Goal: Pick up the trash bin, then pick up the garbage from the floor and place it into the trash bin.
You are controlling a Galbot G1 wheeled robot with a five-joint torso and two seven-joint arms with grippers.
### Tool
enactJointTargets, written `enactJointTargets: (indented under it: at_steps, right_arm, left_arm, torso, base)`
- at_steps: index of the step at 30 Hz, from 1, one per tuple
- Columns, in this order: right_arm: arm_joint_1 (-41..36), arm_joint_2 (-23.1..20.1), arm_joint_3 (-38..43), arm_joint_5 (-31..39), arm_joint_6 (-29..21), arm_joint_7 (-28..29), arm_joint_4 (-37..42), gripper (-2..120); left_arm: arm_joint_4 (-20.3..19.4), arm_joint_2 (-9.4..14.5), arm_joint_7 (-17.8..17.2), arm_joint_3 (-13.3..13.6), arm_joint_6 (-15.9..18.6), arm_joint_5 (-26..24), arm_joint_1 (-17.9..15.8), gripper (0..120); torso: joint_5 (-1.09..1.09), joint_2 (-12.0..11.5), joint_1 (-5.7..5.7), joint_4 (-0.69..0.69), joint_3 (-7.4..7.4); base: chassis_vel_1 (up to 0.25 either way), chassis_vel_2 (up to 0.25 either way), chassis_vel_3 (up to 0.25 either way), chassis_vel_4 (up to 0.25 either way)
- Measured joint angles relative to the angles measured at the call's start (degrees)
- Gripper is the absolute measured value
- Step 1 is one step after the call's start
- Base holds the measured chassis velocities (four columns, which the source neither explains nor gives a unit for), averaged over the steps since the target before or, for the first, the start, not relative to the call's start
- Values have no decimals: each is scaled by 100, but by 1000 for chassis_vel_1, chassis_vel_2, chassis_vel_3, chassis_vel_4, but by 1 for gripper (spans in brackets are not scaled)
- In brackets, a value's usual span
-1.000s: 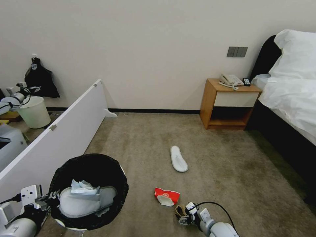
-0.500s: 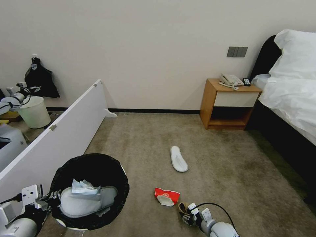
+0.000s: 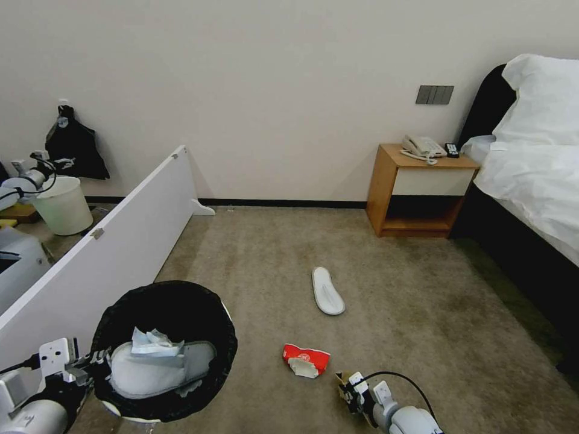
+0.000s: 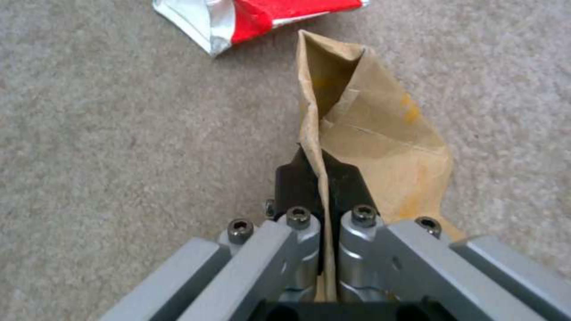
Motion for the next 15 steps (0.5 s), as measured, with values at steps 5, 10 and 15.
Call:
enactJointTargets:
  at_steps: [5, 10, 15]
  right_arm:
    - [-103, -192, 172, -9, 15, -5, 392, 0]
    - [-228, -339, 484, -133, 231, -8, 850, 0]
    - [-264, -391, 867, -24, 453, -6, 1462, 0]
  left_arm:
    - [0, 19, 1, 1, 0, -5, -1, 2]
    - [8, 19, 3, 38, -1, -5, 0, 2]
    - [11, 28, 1, 52, -1, -6, 1, 2]
  torso:
    - [-1, 0, 0, 0, 0]
    - [0, 0, 0, -1, 0]
    - [0, 0, 0, 0, 0]
  base:
    - [0, 0, 0, 0]
    - [0, 0, 0, 0]
    - [0, 0, 0, 0]
